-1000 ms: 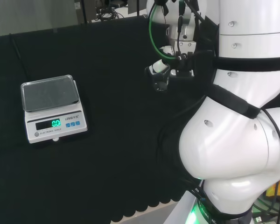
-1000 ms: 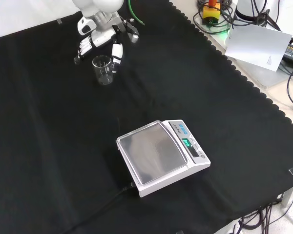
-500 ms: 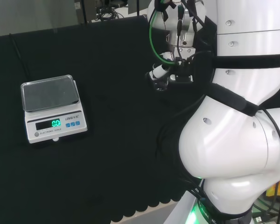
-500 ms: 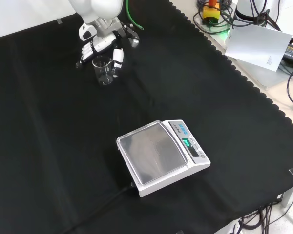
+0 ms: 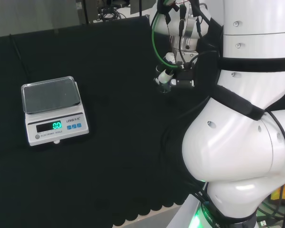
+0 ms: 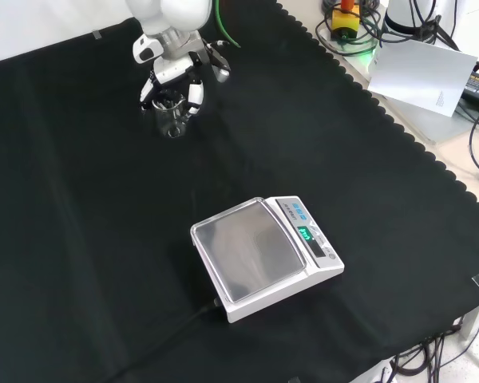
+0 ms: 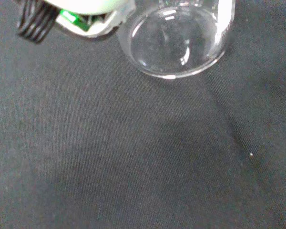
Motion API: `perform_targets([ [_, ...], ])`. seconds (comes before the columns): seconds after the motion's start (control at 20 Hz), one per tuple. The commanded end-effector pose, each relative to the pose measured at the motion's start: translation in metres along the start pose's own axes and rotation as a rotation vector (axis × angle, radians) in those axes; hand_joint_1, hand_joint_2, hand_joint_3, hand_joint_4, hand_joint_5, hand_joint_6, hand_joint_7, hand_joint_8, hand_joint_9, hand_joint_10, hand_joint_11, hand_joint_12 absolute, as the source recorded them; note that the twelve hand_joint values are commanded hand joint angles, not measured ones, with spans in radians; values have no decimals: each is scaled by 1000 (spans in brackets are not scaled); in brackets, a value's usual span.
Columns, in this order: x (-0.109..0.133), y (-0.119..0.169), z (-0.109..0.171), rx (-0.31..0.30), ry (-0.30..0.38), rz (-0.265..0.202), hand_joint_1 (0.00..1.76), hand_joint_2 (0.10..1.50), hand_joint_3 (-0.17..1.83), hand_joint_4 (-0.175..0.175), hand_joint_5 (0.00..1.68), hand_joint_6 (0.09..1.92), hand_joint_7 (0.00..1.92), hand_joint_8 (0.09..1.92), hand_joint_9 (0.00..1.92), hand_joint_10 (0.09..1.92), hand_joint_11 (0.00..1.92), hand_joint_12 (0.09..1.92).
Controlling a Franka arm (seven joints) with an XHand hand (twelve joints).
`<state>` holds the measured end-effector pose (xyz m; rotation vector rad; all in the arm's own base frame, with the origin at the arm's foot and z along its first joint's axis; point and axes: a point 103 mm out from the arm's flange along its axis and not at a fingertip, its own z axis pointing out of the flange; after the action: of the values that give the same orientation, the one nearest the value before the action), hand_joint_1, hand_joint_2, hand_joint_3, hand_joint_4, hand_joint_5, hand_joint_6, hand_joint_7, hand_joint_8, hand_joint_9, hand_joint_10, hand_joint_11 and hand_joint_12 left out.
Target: Pick up the beaker.
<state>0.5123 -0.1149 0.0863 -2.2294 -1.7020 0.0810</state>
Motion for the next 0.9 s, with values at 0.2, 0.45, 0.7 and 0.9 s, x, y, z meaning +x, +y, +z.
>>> perform_targets([
  [0.2,17,4,-1,-26,-17,13,1137,699,807,-103,578,1225,781,1372,1200,1024,1318,959],
  [0.45,16,-3,-23,-55,-16,0,1101,1037,310,-138,800,1274,818,1423,1213,1084,1357,947],
  [0.7,22,-14,-61,-96,-28,-7,1104,1092,201,-149,831,1253,846,1435,1222,1093,1369,943],
  [0.9,31,-23,-81,-122,-45,-19,1110,1091,196,-158,836,1246,857,1438,1229,1096,1365,944],
])
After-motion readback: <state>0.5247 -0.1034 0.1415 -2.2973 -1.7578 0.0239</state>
